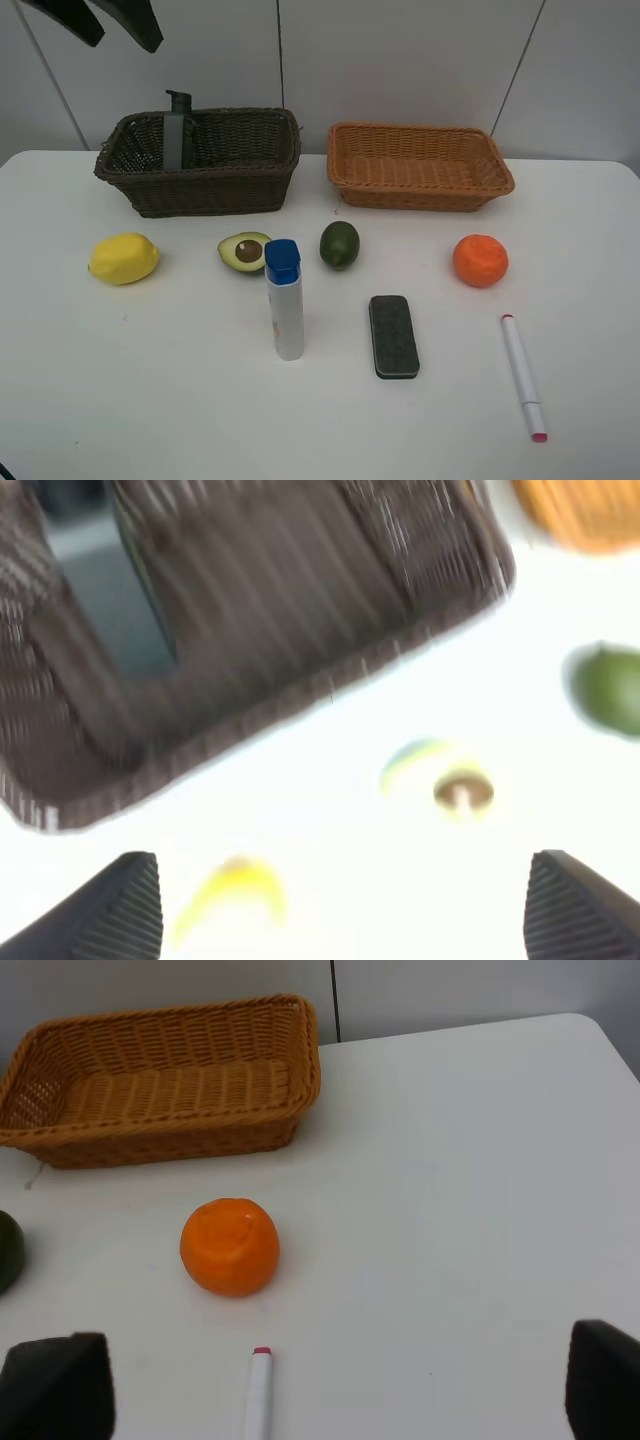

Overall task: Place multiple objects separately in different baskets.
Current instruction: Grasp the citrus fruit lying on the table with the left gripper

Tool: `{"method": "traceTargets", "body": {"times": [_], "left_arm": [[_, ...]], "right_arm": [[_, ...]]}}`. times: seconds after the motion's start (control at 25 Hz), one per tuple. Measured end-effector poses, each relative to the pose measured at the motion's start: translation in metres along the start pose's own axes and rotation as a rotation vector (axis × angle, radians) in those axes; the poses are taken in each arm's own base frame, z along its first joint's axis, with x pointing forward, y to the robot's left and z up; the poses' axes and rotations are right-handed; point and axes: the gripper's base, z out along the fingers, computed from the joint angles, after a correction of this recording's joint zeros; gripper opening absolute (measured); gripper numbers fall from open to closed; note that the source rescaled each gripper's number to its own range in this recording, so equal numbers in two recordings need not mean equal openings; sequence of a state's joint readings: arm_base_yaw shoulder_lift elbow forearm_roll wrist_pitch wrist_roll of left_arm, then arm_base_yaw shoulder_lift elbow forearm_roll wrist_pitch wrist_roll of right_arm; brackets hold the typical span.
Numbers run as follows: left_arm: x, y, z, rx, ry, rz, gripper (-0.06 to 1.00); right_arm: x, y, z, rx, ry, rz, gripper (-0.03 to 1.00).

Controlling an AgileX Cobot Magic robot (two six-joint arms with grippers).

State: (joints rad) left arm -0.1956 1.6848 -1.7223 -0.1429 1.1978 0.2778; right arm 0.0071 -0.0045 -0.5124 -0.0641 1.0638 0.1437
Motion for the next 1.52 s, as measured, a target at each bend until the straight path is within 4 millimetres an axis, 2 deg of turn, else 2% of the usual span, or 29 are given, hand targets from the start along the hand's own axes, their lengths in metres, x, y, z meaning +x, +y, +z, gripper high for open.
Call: {"method": "traceTargets", "body": {"times": [0.08,0.16,0.4,0.6,0.96,1.52], "left_arm": [[0.029,-0.007,-0.007,-0.012,0.044,0.066,0.87],[0.052,-0.008,-0.002,-0.036,0.110,0.113,0.87],[0.108,0.001,0.045,-0.116,0.368,0.209,0.87],[0.119,0.005,0.087,-0.121,0.346,0.290,0.87],[0.119,0.013,0.151,-0.074,0.416,0.342,0.87],[0.117,0.021,0.201,-0.078,0.381,0.398,0.87]], "right_arm": [[0.000,0.000,0.000,0.000,0.000,0.000,0.99],[0.000,0.000,0.000,0.000,0.000,0.000,0.99],[0.000,0.000,0.000,0.000,0.000,0.000,0.99],[0.000,0.000,0.000,0.000,0.000,0.000,0.99],[0.000,0.000,0.000,0.000,0.000,0.000,0.99],[0.000,0.000,0.000,0.000,0.000,0.000,0.99]]}}
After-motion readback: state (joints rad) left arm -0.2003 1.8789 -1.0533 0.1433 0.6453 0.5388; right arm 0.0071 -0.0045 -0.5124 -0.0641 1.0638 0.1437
